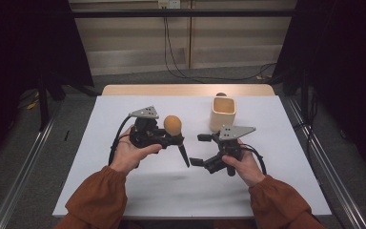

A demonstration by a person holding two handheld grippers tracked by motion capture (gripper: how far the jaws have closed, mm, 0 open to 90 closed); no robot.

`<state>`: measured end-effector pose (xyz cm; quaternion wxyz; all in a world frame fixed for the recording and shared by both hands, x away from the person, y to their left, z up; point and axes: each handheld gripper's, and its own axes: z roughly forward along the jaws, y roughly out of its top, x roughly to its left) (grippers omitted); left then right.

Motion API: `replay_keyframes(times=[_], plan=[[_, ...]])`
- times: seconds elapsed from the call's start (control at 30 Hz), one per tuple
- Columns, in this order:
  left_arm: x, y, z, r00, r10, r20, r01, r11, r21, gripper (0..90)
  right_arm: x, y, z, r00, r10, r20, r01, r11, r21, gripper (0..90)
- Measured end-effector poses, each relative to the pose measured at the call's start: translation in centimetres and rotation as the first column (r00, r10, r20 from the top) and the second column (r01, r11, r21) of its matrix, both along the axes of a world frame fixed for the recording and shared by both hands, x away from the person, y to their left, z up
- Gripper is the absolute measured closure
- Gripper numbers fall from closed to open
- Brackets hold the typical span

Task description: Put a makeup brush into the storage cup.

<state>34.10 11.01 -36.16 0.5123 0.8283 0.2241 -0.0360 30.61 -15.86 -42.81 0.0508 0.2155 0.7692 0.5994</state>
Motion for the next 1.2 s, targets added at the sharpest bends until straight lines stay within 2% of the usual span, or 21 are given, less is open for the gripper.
replay_keyframes(times=[0.1,0.13,0.23,0.33,0.43,0.53,0.6,0.63,0.67,0.77,0.87,1.07,1.2], plan=[[0.1,-0.3,-0.1,1.0,-0.004,-0.005,0.004,0.9999,0.009,66.0,0.0,0.4,-0.1,0.9999,0.011,-0.001,-0.011,0.9999,0.0,6.2],[0.1,-0.4,-0.1,1.0,-0.007,-0.004,0.007,0.9999,0.013,66.0,-0.1,0.6,-0.2,0.9998,0.013,0.016,-0.013,0.9999,-0.006,7.1],[0.2,-0.6,-0.1,0.9999,-0.015,-0.007,0.015,0.9997,0.02,66.0,0.0,0.8,-0.1,0.9994,0.031,0.011,-0.031,0.9995,0.01,5.6],[0.1,-0.9,-0.2,0.9998,-0.015,-0.01,0.015,0.9996,0.024,66.0,0.0,1.2,-0.1,0.9996,0.024,0.014,-0.024,0.9997,0.006,6.8],[0.2,-1.1,-0.4,0.9998,-0.017,-0.013,0.018,0.9996,0.023,66.0,0.2,1.4,-0.1,0.9999,0.015,-0.002,-0.015,0.9999,0.006,7.1],[0.2,-1.4,-0.5,0.9997,-0.021,-0.014,0.022,0.9995,0.025,66.0,0.2,1.5,-0.1,0.9999,0.016,0.002,-0.016,0.9999,0.005,15.7],[0.2,-1.5,-0.5,0.9996,-0.027,-0.013,0.027,0.9993,0.024,66.0,0.3,1.6,-0.2,0.9998,0.017,-0.006,-0.017,0.9998,0.002,25.7],[0.2,-1.6,-0.5,0.9996,-0.025,-0.012,0.025,0.9993,0.027,65.9,0.4,1.7,-0.2,0.9998,0.016,-0.01,-0.016,0.9999,0.004,34.1],[0.2,-1.7,-0.6,0.9995,-0.026,-0.016,0.027,0.9993,0.026,65.9,0.4,1.7,-0.2,0.9998,0.016,-0.01,-0.016,0.9999,0.004,34.1],[0.2,-1.8,-0.7,0.9994,-0.031,-0.013,0.031,0.9988,0.037,66.0,0.6,1.6,-0.2,0.9996,0.019,-0.023,-0.018,0.9995,0.027,48.2],[0.3,-1.8,-0.7,0.9995,-0.028,-0.018,0.028,0.9992,0.029,65.9,0.7,1.5,-0.2,0.9993,0.026,-0.025,-0.026,0.9994,0.022,59.2],[0.2,-2.0,-0.9,0.9994,-0.029,-0.017,0.03,0.999,0.033,65.9,0.7,1.6,-0.4,0.9988,0.035,-0.034,-0.034,0.9992,0.022,69.9],[0.3,-2.1,-1.0,0.9994,-0.031,-0.015,0.031,0.999,0.031,66.0,0.8,1.4,-0.5,0.9989,0.025,-0.041,-0.023,0.9992,0.032,73.5]])
